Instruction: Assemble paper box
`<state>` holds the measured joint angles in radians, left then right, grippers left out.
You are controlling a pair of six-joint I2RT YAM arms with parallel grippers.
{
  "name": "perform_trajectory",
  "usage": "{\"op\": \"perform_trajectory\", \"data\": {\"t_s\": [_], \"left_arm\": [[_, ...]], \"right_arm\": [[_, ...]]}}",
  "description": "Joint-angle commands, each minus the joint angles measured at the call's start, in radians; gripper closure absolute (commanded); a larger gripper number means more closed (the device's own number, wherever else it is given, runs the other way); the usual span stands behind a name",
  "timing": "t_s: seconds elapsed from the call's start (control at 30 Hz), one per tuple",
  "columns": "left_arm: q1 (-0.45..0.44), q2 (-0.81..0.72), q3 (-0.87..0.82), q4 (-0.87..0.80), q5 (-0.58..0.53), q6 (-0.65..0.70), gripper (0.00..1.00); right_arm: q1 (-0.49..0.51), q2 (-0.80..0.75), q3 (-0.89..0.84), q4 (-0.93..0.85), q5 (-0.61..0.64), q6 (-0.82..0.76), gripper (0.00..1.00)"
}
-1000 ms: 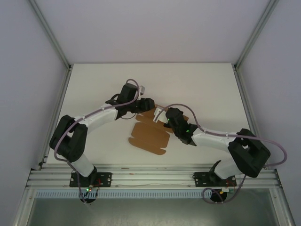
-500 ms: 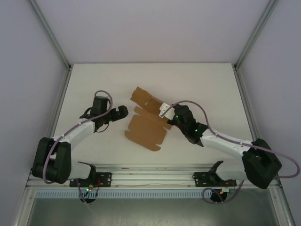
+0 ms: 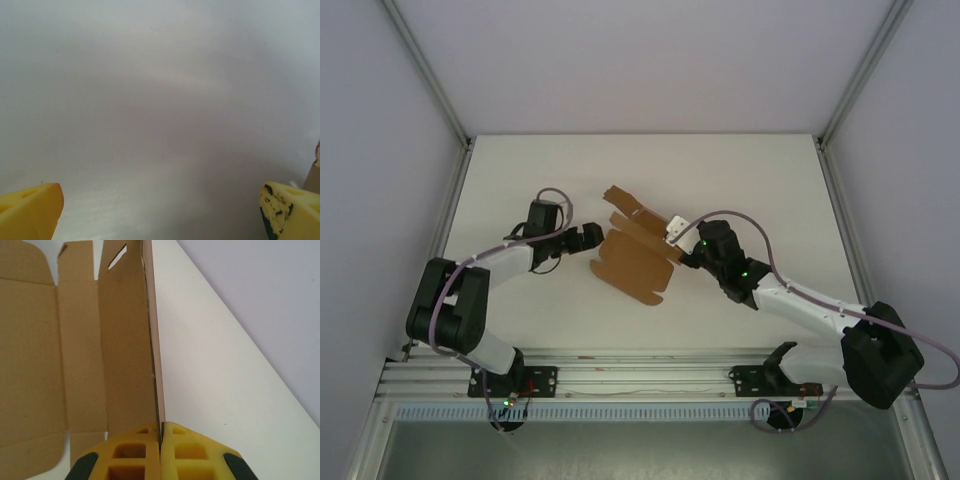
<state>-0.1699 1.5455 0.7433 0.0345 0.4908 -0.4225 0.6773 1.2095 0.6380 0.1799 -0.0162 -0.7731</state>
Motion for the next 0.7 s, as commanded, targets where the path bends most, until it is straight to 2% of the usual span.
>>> {"op": "perform_trajectory", "data": {"t_s": [0.0,0.03,0.13,0.27,0.37,0.67], "left_arm": [[-0.002,0.009,0.065,-0.049,-0.114,0.062,0.01],[-0.002,0.005,0.076,-0.085,-0.166,0.074,0.0],[0.002,-0.033,0.081,-0.157,-0.225,0.108,0.0],[0.004,-0.076,0.036,-0.117,-0.237,0.109,0.0],[0.004,-0.043,0.051,-0.095,-0.134,0.115,0.0],[0.003,-0.012,-0.001,0.163,0.248,0.092,0.01]], "right_arm": [[0.0,-0.017,0.027,0.006,-0.01,0.025,1.0],[-0.001,-0.022,0.027,0.004,0.0,0.02,1.0],[-0.002,-0.031,0.029,-0.011,0.019,0.004,1.0],[-0.007,-0.039,0.032,-0.028,0.008,0.006,1.0],[-0.008,-0.045,0.037,-0.03,-0.026,0.017,1.0],[-0.008,-0.037,0.043,-0.011,-0.048,0.035,1.0]]}}
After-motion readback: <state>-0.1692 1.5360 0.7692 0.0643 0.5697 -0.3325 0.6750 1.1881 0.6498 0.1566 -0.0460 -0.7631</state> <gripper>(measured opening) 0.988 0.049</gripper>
